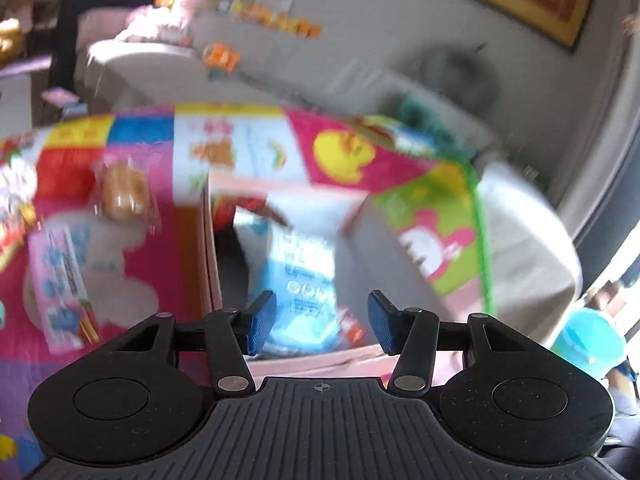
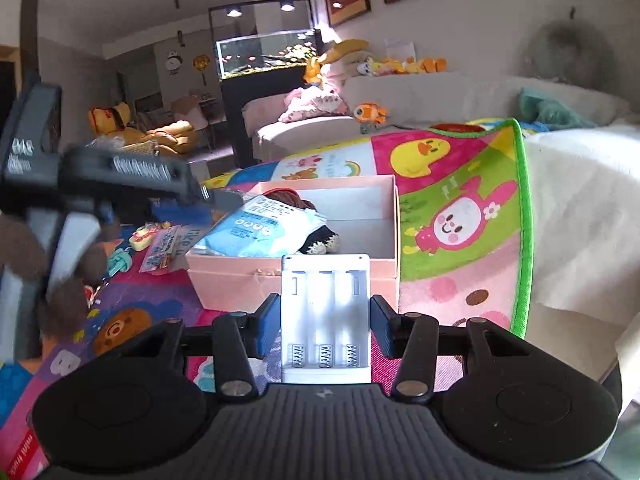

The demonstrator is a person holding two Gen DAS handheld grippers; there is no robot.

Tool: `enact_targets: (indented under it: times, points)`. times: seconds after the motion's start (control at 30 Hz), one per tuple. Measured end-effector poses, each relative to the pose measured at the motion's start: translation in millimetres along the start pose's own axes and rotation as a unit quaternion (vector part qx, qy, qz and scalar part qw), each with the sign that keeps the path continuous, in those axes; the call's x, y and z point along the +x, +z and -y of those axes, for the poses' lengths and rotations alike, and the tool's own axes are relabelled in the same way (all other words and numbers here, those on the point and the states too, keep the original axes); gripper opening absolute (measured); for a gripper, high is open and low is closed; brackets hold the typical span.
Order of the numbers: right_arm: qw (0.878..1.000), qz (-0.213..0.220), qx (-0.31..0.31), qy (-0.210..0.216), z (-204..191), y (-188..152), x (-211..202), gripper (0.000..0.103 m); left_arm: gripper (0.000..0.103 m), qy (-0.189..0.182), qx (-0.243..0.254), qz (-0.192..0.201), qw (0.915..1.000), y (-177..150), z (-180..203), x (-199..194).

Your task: Organize objects

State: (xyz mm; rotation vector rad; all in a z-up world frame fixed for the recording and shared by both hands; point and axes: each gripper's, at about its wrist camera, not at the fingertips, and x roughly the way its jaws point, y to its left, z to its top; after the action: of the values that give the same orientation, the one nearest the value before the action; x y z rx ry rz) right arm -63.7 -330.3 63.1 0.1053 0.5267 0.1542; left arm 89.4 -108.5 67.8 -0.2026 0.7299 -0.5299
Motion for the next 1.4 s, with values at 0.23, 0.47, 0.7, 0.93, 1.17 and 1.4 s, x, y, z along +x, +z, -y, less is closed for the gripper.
enact_targets:
  times: [0.23, 0.47, 0.7, 0.93, 1.17, 1.4]
  points:
    - [1.000, 0.015, -0.004, -0.001, 0, 30, -6, 0.047, 0.044, -0.033, -0.040, 0.028, 0.9983, -8, -20, -9]
    - [0.999, -0.028, -0.012, -0.028, -2, 95, 69, 0.060, 0.044, 0.009, 0.050, 0.091, 0.9945, -47, -27, -94]
    - [0.995, -0.070, -0.061, -0.022, -54, 86, 105, 0.070, 0.045, 0.137, -0.014, 0.134, 0.9813, -87, -117, -146]
    - [0.991, -0.104, -0.071, 0.049, -139, 115, 135, 0.081, 0.045, 0.164, -0.172, 0.164, 0.9575, -96, -203, -147]
    - [0.978, -0.139, -0.127, 0.092, -252, 135, 212, 0.084, 0.045, 0.148, -0.184, 0.161, 0.9584, -109, -208, -144]
    - [0.977, -0.120, -0.166, 0.058, -332, 141, 325, 0.084, 0.045, 0.131, -0.209, 0.162, 0.9554, -113, -216, -144]
